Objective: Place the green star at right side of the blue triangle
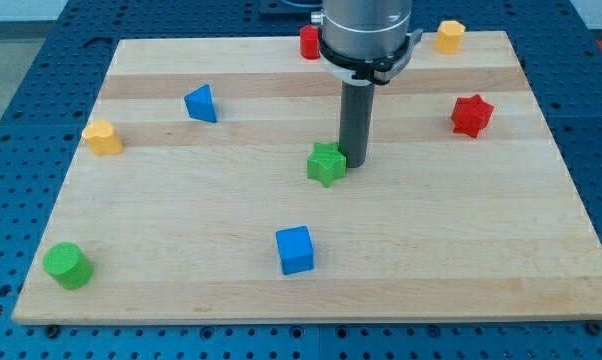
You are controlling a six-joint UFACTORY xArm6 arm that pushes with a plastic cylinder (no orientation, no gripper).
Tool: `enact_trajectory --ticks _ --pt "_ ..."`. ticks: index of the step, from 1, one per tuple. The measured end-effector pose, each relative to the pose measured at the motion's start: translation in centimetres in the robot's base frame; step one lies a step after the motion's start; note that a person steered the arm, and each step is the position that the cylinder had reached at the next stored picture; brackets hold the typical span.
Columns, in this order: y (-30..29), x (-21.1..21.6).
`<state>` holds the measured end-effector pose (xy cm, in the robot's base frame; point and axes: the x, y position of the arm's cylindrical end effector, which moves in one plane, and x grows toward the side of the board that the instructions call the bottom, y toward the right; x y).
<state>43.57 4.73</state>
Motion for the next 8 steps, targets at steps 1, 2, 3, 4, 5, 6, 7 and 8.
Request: enact_trajectory --ticks 1,2,3,4,5,6,7,8 --pt "3.1 2.2" --pt "3.0 4.7" --pt "0.7 6.2" --pt "-0.9 3.3" --pt "-3.5 -0.6" --pt "-3.6 -0.8" --pt "-3.4 2.1" --pt "-5.0 0.7"
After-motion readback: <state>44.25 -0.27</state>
